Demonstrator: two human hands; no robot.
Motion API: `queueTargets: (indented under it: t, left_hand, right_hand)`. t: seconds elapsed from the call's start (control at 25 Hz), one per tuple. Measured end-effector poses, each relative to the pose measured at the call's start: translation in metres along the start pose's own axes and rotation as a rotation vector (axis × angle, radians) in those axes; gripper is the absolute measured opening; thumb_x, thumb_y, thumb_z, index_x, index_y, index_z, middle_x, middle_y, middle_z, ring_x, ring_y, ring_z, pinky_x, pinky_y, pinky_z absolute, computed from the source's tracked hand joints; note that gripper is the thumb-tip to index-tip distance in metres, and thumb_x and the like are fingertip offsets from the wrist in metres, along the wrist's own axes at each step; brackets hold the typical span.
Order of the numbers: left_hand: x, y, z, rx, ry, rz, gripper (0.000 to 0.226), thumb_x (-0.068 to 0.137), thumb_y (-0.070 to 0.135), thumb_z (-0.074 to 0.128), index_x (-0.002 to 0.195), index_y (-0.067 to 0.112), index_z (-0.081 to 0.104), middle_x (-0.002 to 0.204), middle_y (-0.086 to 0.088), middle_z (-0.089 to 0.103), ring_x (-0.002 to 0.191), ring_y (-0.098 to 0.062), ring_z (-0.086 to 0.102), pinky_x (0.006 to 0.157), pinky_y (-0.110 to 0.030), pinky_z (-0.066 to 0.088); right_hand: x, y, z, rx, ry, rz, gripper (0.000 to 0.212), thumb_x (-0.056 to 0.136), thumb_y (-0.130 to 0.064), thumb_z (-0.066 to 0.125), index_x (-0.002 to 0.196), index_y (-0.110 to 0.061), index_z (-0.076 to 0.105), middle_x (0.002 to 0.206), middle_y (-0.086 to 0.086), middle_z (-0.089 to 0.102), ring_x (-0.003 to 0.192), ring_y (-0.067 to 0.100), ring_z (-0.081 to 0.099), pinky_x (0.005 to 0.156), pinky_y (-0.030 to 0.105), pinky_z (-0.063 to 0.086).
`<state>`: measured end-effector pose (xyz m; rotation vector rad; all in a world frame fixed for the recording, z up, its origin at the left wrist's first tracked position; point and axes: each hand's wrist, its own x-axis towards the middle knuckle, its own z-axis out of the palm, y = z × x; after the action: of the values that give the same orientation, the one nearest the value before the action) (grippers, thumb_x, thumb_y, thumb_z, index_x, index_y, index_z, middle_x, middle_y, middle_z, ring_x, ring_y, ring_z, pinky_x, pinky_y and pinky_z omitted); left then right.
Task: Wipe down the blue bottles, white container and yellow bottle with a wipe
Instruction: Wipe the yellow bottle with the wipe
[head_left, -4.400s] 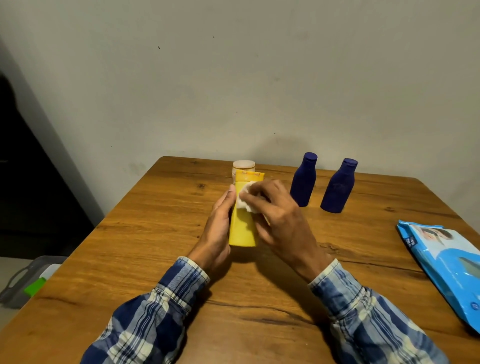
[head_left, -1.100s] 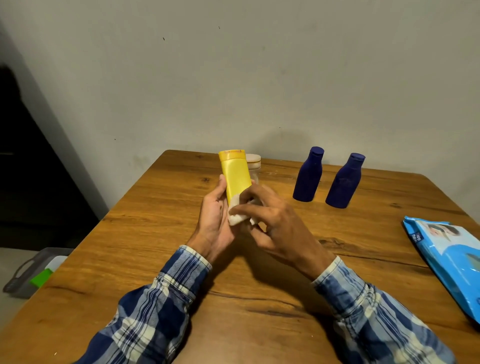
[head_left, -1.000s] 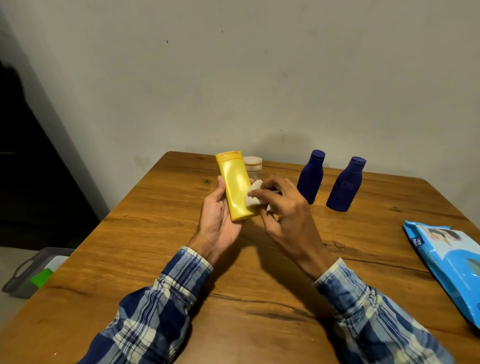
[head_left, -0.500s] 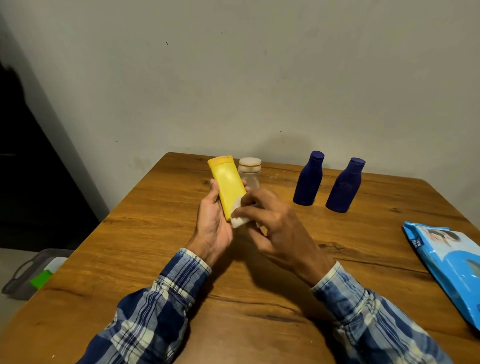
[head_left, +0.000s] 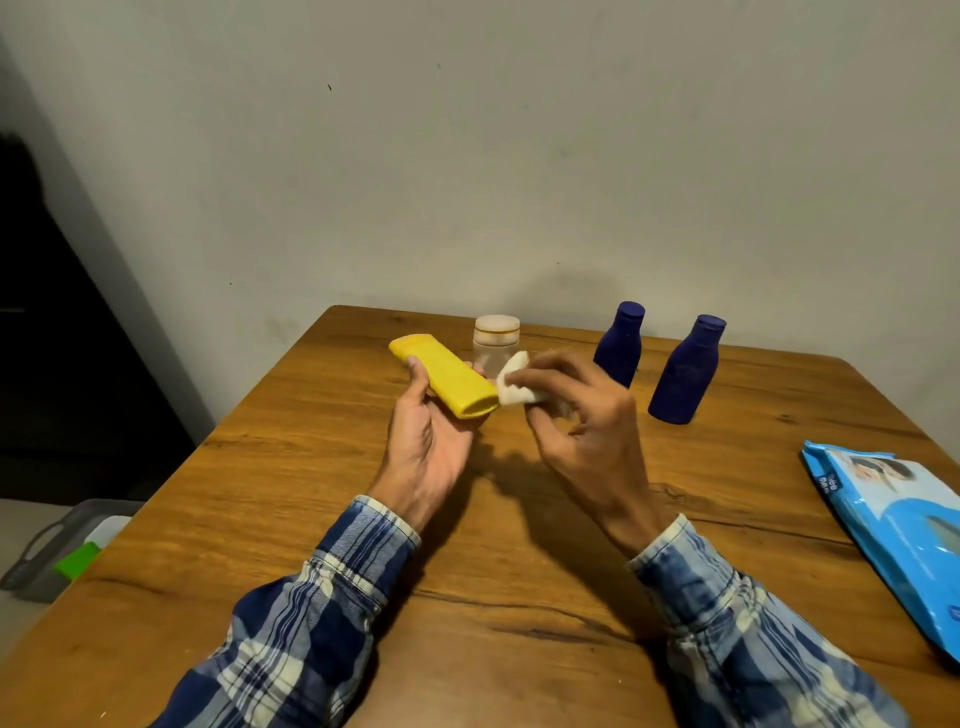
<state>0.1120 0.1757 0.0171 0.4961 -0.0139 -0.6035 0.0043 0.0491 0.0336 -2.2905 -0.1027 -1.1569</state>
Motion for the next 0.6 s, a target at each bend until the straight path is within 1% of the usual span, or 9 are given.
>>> queueTargets:
  t: [0.04,0.08,0.2,0.24,0.36,0.44,0.52,0.56,0.6]
  left_hand:
    - [0.000,0.001,0.002,-0.018,0.005,0.021,0.046,0.106,0.041,0.044,0.126,0.000,0.055,0.115,-0.026,0.066,0.101,-0.033,0.070,0.089,-0.049,0.059]
    - [0.000,0.001,0.003,-0.043,-0.012,0.007,0.047,0.106,0.040,0.045,0.127,-0.001,0.054,0.112,-0.027,0.069,0.096,-0.034,0.073,0.087,-0.050,0.060]
    - [-0.003,-0.002,-0.001,-0.077,-0.116,-0.138,0.069,0.102,0.046,0.053,0.138,-0.012,0.045,0.119,-0.033,0.065,0.107,-0.041,0.070,0.097,-0.053,0.056]
    - [-0.004,-0.002,0.000,-0.082,-0.137,-0.161,0.072,0.101,0.045,0.057,0.142,-0.012,0.042,0.124,-0.033,0.063,0.111,-0.041,0.068,0.098,-0.054,0.056]
    - [-0.004,-0.003,0.001,-0.115,-0.135,-0.086,0.069,0.098,0.035,0.061,0.146,-0.008,0.038,0.137,-0.036,0.056,0.118,-0.045,0.066,0.103,-0.058,0.051]
    - [-0.002,-0.002,-0.003,-0.152,-0.194,-0.133,0.078,0.096,0.035,0.067,0.151,-0.007,0.032,0.145,-0.033,0.050,0.127,-0.042,0.060,0.107,-0.055,0.049]
    - [0.000,-0.001,-0.007,-0.172,-0.246,-0.225,0.090,0.093,0.040,0.071,0.156,-0.005,0.025,0.139,-0.028,0.052,0.127,-0.036,0.058,0.109,-0.051,0.049]
    - [0.000,0.001,-0.007,-0.152,-0.249,-0.237,0.090,0.092,0.041,0.071,0.156,-0.004,0.026,0.134,-0.027,0.054,0.125,-0.035,0.059,0.107,-0.050,0.051]
    - [-0.002,0.002,-0.005,-0.132,-0.250,-0.225,0.087,0.093,0.039,0.070,0.155,-0.005,0.027,0.136,-0.028,0.055,0.126,-0.036,0.059,0.107,-0.051,0.050]
  right_hand:
    - [0.000,0.001,-0.002,-0.010,0.087,0.026,0.026,0.084,0.001,0.069,0.109,-0.006,0.074,0.112,0.007,0.067,0.105,0.015,0.063,0.085,0.029,0.058]
    - [-0.002,0.000,-0.001,-0.016,0.101,-0.006,0.028,0.084,0.001,0.070,0.111,-0.005,0.074,0.112,0.008,0.067,0.106,0.016,0.063,0.087,0.028,0.057]
    - [-0.010,-0.010,0.012,-0.057,-0.106,-0.198,0.032,0.084,-0.005,0.070,0.115,-0.003,0.071,0.118,0.013,0.064,0.113,0.023,0.059,0.096,0.028,0.054]
    - [-0.010,-0.009,0.014,-0.073,-0.121,-0.200,0.031,0.083,-0.006,0.069,0.115,-0.003,0.071,0.118,0.014,0.064,0.114,0.024,0.059,0.097,0.030,0.054]
    - [-0.006,-0.002,0.010,-0.052,0.032,-0.003,0.029,0.081,0.001,0.071,0.109,-0.004,0.072,0.115,0.010,0.065,0.111,0.020,0.061,0.091,0.033,0.057]
    - [-0.007,-0.007,0.010,-0.039,0.011,-0.054,0.027,0.082,-0.002,0.069,0.109,-0.004,0.072,0.115,0.010,0.065,0.112,0.020,0.060,0.094,0.032,0.056]
    - [-0.012,-0.015,0.014,-0.058,-0.104,-0.204,0.027,0.085,-0.012,0.065,0.110,-0.003,0.071,0.115,0.013,0.065,0.113,0.021,0.058,0.099,0.030,0.052]
    - [-0.012,-0.014,0.015,-0.068,-0.121,-0.237,0.028,0.085,-0.014,0.064,0.110,-0.003,0.071,0.115,0.013,0.065,0.113,0.022,0.058,0.099,0.030,0.052]
    - [-0.011,-0.012,0.014,-0.063,-0.095,-0.201,0.026,0.084,-0.011,0.066,0.109,-0.003,0.072,0.114,0.013,0.065,0.111,0.022,0.059,0.097,0.031,0.054]
